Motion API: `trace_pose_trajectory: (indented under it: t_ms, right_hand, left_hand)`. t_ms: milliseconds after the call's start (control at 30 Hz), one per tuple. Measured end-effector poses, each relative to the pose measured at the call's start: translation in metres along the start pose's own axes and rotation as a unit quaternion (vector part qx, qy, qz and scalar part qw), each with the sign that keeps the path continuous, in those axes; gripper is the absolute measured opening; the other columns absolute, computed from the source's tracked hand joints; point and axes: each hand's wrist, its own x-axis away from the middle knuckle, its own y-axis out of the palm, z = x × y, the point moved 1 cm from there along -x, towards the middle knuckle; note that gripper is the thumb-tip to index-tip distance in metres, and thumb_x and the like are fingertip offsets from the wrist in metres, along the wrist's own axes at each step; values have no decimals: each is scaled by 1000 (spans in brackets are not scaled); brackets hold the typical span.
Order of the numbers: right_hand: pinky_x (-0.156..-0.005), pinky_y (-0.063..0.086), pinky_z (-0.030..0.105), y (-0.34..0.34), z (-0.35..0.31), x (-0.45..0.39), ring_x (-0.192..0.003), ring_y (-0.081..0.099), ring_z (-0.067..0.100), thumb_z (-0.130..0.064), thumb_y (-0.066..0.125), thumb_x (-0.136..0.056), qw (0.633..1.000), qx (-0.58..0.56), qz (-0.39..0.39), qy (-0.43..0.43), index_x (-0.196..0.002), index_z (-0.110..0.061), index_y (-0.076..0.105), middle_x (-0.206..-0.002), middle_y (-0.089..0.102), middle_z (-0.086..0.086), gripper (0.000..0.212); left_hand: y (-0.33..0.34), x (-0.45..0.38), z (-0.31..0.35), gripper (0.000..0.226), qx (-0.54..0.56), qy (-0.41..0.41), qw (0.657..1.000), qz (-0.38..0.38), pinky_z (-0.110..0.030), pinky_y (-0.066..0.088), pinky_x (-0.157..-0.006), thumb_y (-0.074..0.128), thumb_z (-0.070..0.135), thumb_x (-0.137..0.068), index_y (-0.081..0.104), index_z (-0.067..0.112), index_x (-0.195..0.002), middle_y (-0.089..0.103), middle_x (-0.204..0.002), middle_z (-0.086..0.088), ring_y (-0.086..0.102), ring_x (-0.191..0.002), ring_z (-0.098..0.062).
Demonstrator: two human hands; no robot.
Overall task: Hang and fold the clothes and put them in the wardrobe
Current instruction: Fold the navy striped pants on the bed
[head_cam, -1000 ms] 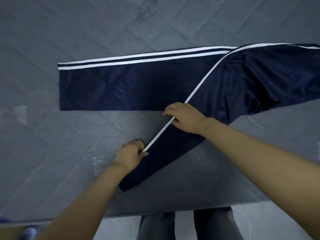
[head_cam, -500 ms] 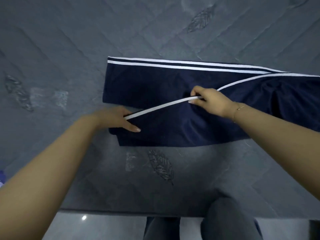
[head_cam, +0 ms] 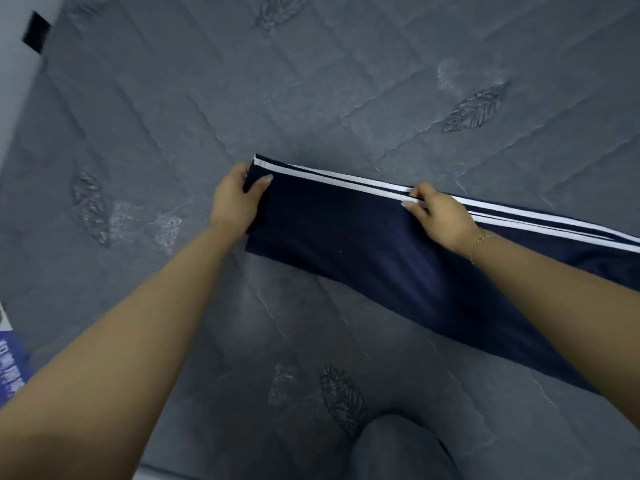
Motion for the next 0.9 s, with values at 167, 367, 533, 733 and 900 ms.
trace_pose_trajectory:
  t_ms: [167,367,533,733,900]
  right_hand:
    - [-70,45,43,19,10,-14,-88,61,40,-32,47,-101,996,68,49,-23,-111,-5,52,-95,67,21,29]
    - [-61,36,39,17,15,-19,-80,62,43,-35,44,-102,993,71,96,-19,-110,-8,50,-88,67,21,28]
    - [-64,38,38,6,20,-26,-85,61,40,-37,48,-101,987,93,132,-20,-110,-11,54,-93,66,16,29]
    - [-101,34,45,13,15,-24,-120,45,36,-32,58,-94,977,135,162,-39,-123,-8,55,-131,48,16,38]
    - [-120,15,52,51,3,21,-146,23,30,-24,55,-97,979,133,122,-96,-146,-9,40,-158,26,13,53]
  left_hand:
    - [19,-7,-36,39,-82,-93,992,8,-36,48,-86,53,51,-94,52,14,-104,59,-103,-1,59,-101,-23]
    - [8,21,-41,36,-8,-62,996,-60,-45,57,-81,66,45,-89,66,10,-100,71,-97,-7,68,-89,-23]
    - [5,15,-40,29,-94,-21,995,7,-40,52,-73,63,45,-91,60,16,-93,64,-82,2,62,-82,-20]
    - [20,22,-53,62,-180,-68,980,49,-39,38,-105,74,42,-82,45,17,-130,43,-128,-9,41,-121,-25]
    - [25,31,-53,45,-125,-160,979,-10,-41,47,-90,52,49,-95,53,5,-106,59,-110,-13,56,-104,-29]
